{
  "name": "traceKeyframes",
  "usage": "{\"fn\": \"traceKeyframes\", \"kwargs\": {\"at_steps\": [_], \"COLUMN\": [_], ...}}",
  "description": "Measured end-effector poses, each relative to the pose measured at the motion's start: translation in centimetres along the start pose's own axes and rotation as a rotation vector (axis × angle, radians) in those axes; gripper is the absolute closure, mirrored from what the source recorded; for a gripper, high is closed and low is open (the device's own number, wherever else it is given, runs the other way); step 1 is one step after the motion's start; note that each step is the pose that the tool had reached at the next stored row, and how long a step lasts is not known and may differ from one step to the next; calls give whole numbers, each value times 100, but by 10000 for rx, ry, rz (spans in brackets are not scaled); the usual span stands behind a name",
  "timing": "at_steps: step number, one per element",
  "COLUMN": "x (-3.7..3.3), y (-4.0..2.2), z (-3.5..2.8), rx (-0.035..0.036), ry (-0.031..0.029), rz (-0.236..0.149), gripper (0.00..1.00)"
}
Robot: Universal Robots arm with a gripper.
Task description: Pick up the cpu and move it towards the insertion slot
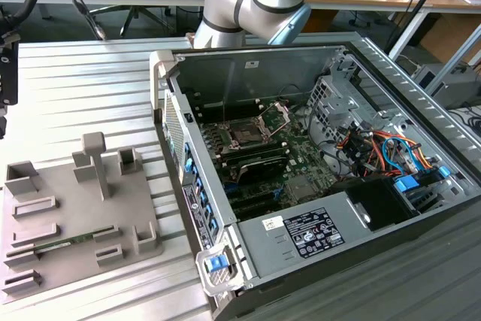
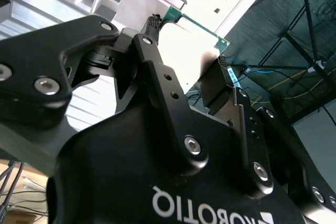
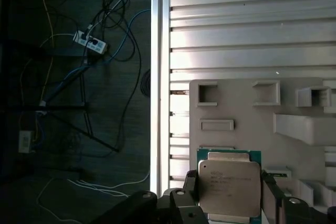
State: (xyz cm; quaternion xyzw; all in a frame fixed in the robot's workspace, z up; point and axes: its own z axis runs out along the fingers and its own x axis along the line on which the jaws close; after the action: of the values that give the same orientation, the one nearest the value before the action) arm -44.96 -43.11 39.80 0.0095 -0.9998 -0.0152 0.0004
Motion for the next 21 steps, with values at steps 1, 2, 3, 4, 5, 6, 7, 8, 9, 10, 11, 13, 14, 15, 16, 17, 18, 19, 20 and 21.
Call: {"fn": "traceKeyframes", "kwargs": {"at_steps": [1, 2, 3, 4, 5, 6, 7, 8, 9, 10, 11, 13, 14, 15, 16, 17, 18, 19, 20, 21], "x": [0, 0, 0, 0, 0, 0, 0, 0, 0, 0, 0, 0, 0, 0, 0, 0, 0, 0, 0, 0], "y": [0, 1, 1, 1, 2, 2, 3, 3, 3, 3, 4, 4, 5, 4, 5, 5, 5, 5, 6, 6], "z": [-14, -27, -38, -49, -59, -71, -80, -86, -98, -111, -119, -137, -145, -151, -159, -164, -171, -177, -186, -196], "rx": [0, 0, 0, 0, 0, 0, 0, 0, 0, 0, 0, 0, 0, 0, 0, 0, 0, 0, 0, 0], "ry": [1, 0, 0, 0, 0, 0, 0, 0, 0, 0, 1, 0, 0, 0, 0, 0, 0, 0, 0, 0], "rz": [0, 0, 0, 0, 0, 0, 0, 0, 0, 0, 0, 0, 0, 0, 0, 0, 0, 0, 0, 0], "gripper": [45, 45, 45, 45, 45, 45, 45, 45, 45, 45, 45, 45, 45, 45, 45, 45, 45, 45, 45, 45]}}
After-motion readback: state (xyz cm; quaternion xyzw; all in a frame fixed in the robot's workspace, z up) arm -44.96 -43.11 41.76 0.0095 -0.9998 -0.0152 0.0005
